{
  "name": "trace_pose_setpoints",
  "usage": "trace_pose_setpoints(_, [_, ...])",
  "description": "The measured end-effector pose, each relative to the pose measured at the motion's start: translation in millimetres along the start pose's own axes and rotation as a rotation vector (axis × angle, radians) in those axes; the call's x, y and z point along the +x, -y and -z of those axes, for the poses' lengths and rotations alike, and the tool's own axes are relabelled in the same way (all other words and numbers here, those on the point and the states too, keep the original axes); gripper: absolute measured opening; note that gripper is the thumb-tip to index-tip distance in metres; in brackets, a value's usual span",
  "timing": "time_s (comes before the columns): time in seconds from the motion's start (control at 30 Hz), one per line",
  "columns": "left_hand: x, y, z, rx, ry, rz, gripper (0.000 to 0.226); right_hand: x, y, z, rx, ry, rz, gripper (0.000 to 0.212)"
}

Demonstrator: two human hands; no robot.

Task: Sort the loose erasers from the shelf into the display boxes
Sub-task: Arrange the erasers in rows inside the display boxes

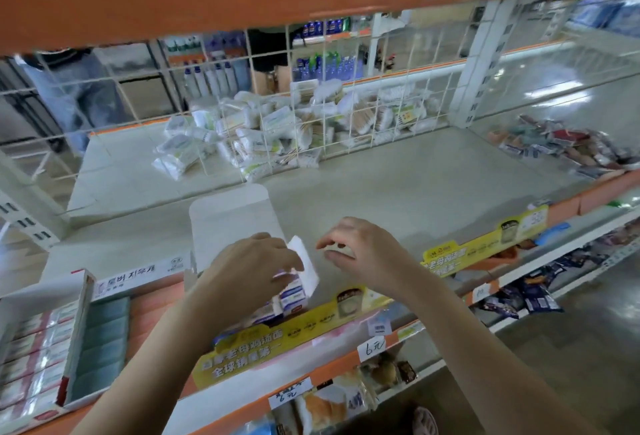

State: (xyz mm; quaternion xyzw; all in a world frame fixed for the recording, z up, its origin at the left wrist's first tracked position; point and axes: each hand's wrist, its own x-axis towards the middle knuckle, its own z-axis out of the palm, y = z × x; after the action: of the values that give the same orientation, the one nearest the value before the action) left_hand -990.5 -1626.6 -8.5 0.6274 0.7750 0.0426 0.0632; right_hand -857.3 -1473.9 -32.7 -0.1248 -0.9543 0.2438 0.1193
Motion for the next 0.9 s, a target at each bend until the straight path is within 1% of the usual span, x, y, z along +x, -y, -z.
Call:
trace_pose_setpoints(0.13, [50.4, -21.5, 13.9, 0.034, -0.133, -0.089, 0.025, 2.0, -28.1, 36.4, -0.132, -0.020, -0.042, 0.025])
trace_pose_setpoints(0.27, [117.2, -64.0, 17.7, 0.061, -0.164, -0.156, 0.032, -4.9, -71.7, 80.4, -0.298, -0.002, -0.140, 0.032])
trace_pose_setpoints(0.4, [183.6, -117.7, 16.9, 0.056, -0.173, -0.202, 0.035, -20.3, -124.4, 124.7, -0.398, 0.027, -0.268, 0.035])
trace_pose_setpoints(0.53, [251.7, -167.8, 5.4, 0.048, -0.116, -0.231, 0.039, -44.1, -190.5, 161.2, -0.413, 0.044, -0.423, 0.037])
trace_pose_setpoints(0.7, [335.4, -220.3, -21.0, 0.044, -0.021, -0.204, 0.040, -73.9, -285.1, 194.8, -0.405, 0.066, -0.613, 0.036])
trace_pose_setpoints(0.83, [394.8, -250.7, -43.4, 0.025, 0.027, -0.179, 0.040, -88.1, -343.6, 212.7, -0.533, 0.035, -0.715, 0.034])
trace_pose_setpoints(0.9, [420.8, -261.1, -52.4, 0.048, 0.047, -0.164, 0.040, -90.7, -367.6, 216.3, -0.608, 0.016, -0.723, 0.038])
